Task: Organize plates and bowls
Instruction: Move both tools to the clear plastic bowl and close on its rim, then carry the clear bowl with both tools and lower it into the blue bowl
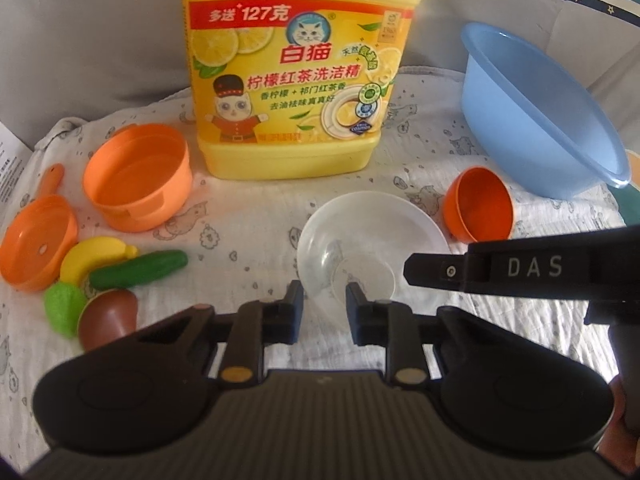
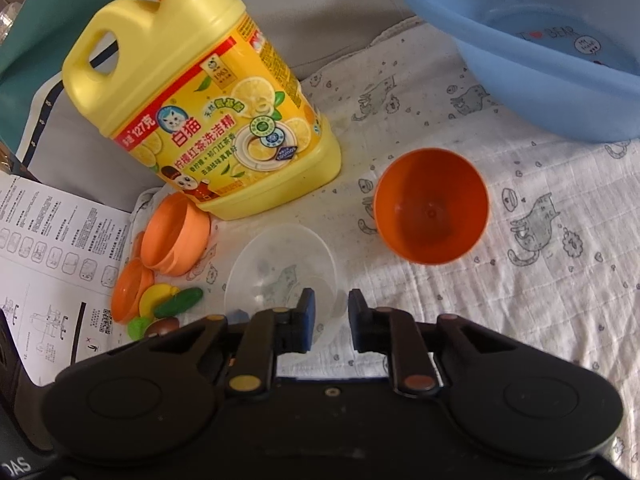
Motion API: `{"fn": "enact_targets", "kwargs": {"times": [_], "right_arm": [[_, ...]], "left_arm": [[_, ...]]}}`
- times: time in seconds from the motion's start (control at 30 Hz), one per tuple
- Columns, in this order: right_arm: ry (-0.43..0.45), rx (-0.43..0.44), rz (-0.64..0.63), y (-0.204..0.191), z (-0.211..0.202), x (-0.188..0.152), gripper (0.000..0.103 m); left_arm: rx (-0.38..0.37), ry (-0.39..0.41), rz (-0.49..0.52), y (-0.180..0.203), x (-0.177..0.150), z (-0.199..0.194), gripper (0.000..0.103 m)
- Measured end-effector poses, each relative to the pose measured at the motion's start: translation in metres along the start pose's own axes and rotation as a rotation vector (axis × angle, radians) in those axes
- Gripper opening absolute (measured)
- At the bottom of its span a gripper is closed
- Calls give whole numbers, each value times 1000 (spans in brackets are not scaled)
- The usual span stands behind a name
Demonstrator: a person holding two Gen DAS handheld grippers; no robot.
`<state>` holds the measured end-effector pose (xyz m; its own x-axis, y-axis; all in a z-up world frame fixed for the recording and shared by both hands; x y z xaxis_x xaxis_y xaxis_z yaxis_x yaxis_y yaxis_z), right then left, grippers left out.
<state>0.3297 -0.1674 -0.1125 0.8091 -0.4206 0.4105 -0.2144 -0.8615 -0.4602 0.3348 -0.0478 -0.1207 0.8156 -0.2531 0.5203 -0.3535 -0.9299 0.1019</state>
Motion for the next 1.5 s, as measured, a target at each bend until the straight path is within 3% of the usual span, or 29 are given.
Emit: {"fn": "enact_targets", "kwargs": {"times": [0.77,1.5], "right_arm": [[-26,49,-39,-20,-79,-74,18],[-5,87,-128,-45,-168,-152,18]], "left_arm": [[38,0,-2,12,-61,-87,23],[39,59,-42,27,-133,-188,23]]}}
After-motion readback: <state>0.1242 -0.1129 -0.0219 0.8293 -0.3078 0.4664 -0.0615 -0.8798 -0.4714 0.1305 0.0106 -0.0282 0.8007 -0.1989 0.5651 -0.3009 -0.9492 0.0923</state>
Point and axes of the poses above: each gripper's, at about its wrist camera, not at the fingertips, and z roughly the way its jaws point, y to its right, x to its top, the point moved 8 cm from there along z, roughly the way its jaws point, and after that the axes turned 3 degrees about -y, right-handed, at the moved point
